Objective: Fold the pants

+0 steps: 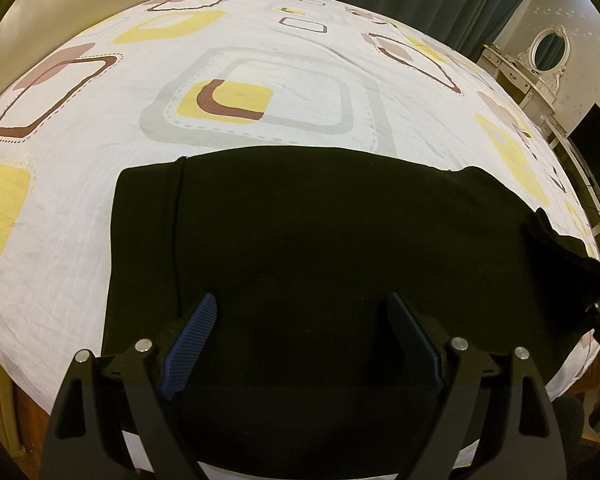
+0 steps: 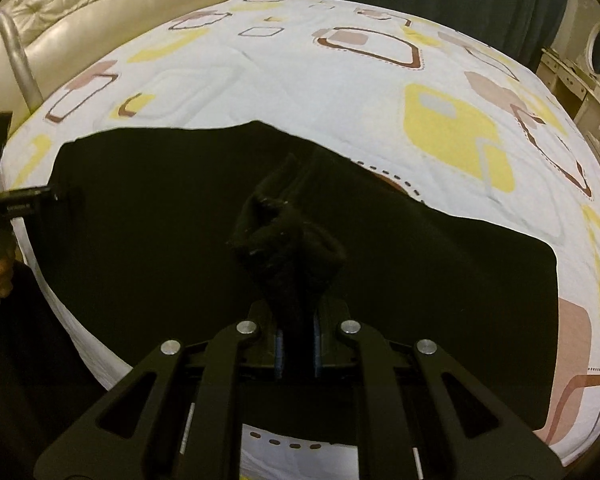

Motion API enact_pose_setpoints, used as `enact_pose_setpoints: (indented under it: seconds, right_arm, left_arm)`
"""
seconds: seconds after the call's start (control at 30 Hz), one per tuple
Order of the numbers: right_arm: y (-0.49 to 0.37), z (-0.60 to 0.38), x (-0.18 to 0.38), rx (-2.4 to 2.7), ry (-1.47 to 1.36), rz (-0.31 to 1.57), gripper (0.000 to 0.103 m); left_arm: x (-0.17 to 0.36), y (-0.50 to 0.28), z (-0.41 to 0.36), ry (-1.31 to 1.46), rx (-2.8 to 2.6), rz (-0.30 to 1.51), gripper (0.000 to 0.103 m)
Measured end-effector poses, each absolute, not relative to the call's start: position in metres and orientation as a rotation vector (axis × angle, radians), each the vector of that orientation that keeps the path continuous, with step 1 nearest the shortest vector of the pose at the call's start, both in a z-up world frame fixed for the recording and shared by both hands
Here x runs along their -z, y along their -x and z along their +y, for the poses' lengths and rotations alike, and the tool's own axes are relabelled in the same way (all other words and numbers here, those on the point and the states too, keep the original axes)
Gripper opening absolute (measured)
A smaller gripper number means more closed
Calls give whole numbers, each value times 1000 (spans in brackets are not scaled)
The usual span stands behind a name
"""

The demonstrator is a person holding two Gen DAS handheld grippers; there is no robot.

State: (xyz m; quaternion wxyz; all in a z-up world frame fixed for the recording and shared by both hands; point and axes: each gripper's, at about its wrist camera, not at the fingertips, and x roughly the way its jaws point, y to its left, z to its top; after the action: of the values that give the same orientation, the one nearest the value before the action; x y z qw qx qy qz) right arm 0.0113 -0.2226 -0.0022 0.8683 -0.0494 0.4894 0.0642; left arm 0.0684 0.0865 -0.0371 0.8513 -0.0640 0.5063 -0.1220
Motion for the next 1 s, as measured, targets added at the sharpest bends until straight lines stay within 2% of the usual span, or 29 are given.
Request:
enact_pose_setpoints:
  seconds: [0.4, 1.0]
  right_arm:
    - [-8, -199, 18, -161, 151, 1052, 11]
    - [8, -177, 18, -256, 100, 1059, 42]
  left_arm:
    - [37, -69, 86, 135, 258, 1066, 86]
    - [37, -69, 86, 136, 258, 1066, 87]
